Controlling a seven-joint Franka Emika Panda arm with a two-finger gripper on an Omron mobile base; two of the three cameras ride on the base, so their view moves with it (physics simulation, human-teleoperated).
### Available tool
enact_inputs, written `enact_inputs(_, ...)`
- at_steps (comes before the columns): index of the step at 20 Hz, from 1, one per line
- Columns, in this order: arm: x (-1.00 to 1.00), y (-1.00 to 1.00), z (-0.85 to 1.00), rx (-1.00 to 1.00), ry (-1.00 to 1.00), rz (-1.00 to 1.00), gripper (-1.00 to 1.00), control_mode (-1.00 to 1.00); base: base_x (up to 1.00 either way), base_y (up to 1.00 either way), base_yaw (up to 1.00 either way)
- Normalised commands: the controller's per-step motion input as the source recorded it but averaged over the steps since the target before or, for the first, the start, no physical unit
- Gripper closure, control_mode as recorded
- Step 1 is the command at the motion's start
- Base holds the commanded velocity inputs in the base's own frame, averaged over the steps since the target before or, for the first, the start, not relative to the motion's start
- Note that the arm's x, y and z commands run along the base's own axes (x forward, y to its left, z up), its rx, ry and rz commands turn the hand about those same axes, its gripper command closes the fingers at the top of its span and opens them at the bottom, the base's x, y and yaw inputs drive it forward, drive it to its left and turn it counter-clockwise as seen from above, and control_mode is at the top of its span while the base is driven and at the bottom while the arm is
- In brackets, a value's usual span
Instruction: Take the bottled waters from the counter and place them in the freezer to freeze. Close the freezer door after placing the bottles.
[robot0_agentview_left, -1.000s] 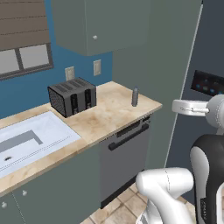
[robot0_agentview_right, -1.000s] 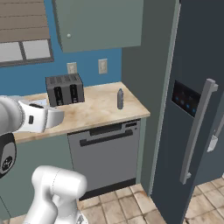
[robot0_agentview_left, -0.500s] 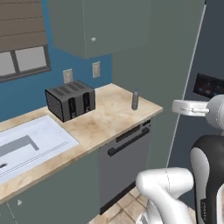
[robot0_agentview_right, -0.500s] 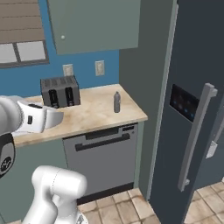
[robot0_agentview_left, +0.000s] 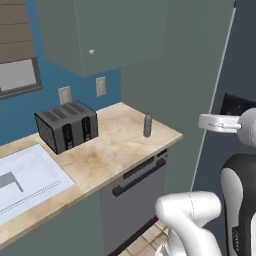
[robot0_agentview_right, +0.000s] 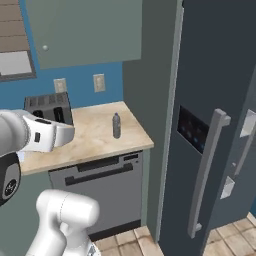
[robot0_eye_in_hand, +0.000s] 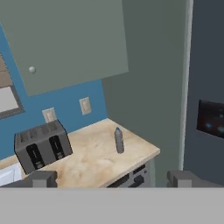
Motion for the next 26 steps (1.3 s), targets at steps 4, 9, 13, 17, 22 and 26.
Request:
enact_inputs(4, 0.00, 0.00, 0.00, 0.00, 0.00, 0.00, -1.00, 1.00, 0.62, 0.00, 0.00)
enact_inputs(9, 0.00, 0.00, 0.00, 0.00, 0.00, 0.00, -1.00, 1.00, 0.67, -0.01, 0.00)
enact_inputs(13, 0.00, 0.00, 0.00, 0.00, 0.00, 0.00, -1.00, 1.00, 0.61, -0.18, 0.00)
enact_inputs(17, 0.00, 0.00, 0.00, 0.00, 0.00, 0.00, -1.00, 1.00, 0.55, -0.05, 0.00)
enact_inputs(22, 0.00, 0.00, 0.00, 0.00, 0.00, 0.00, -1.00, 1.00, 0.58, 0.00, 0.00)
enact_inputs(26, 0.00, 0.00, 0.00, 0.00, 0.00, 0.00, -1.00, 1.00, 0.66, 0.14, 0.00)
